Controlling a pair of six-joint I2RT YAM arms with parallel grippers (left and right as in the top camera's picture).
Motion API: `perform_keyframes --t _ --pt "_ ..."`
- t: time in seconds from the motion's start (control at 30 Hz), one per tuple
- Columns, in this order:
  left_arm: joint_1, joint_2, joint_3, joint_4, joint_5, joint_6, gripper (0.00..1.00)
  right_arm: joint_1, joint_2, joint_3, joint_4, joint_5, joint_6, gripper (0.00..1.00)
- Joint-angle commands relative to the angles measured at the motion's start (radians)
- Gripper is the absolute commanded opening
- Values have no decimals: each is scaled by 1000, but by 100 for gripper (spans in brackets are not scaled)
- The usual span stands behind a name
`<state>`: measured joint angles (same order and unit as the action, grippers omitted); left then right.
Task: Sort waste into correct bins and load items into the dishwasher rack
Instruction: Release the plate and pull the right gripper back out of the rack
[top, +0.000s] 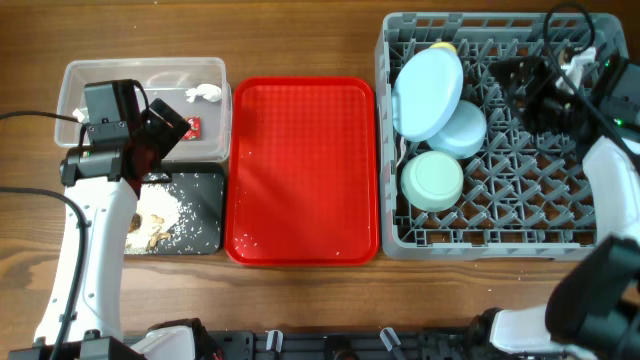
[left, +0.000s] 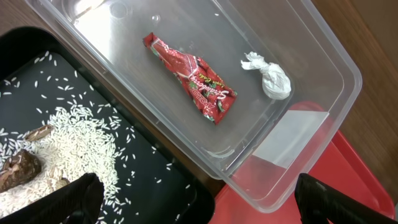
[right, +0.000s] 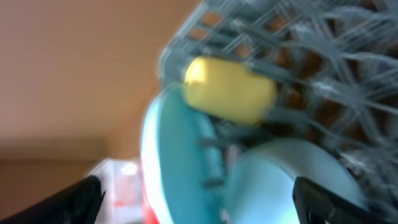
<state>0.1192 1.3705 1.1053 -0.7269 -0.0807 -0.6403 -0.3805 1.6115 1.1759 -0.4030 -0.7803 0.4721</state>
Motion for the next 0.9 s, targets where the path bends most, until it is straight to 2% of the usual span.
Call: perform_keyframes --t 0.0,0.1,0.23,0.57,0.87 --pt "3 -16 8 -1 -2 16 100 8 -162 67 -166 312 -257 100" --pt "3 -16 8 -1 -2 16 100 11 -265 71 -274 374 -316 100" --pt "3 -16 8 -1 -2 16 100 11 -355 71 -373 373 -201 100" --pt "3 -16 8 -1 -2 16 100 11 -352 70 -373 373 -43 100" --pt "3 -16 8 -1 -2 16 100 11 -347 69 -372 373 -43 100"
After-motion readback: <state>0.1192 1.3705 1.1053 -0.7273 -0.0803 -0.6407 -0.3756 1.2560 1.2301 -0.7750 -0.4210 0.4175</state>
